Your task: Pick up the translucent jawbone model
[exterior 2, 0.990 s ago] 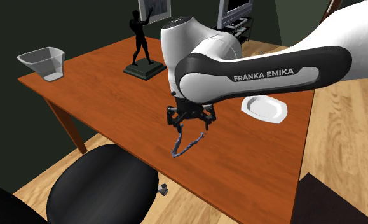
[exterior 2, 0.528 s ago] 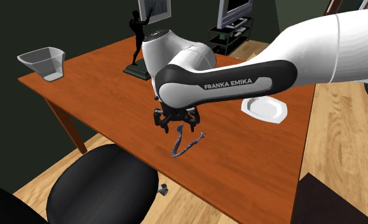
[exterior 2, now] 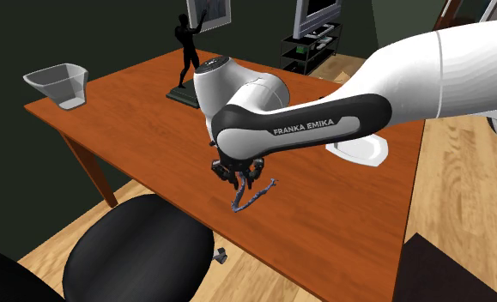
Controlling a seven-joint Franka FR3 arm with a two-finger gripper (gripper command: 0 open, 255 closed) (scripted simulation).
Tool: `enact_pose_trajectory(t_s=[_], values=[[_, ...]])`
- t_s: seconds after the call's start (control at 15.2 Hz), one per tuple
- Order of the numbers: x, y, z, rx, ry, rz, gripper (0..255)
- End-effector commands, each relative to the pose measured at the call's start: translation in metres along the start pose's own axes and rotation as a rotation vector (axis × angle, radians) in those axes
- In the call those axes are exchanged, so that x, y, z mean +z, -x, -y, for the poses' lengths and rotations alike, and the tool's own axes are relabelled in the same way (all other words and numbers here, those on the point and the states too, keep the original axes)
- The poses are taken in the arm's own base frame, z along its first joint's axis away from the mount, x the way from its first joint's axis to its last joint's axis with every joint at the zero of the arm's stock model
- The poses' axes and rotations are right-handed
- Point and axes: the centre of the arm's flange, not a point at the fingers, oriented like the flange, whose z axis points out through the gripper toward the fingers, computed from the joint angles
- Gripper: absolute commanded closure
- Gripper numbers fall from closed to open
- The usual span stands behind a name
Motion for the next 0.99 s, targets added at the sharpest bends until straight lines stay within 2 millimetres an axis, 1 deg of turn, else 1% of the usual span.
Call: enact_pose_trajectory(t_s=[0.0,0.46,0.92], values=[[0.0,0.0,0.0,0.0,0.0,0.0,255],[0.0,0.0,0.0,0.0,0.0,0.0,255],[-0.037,-0.002,-0.005,0.0,0.0,0.0,255]])
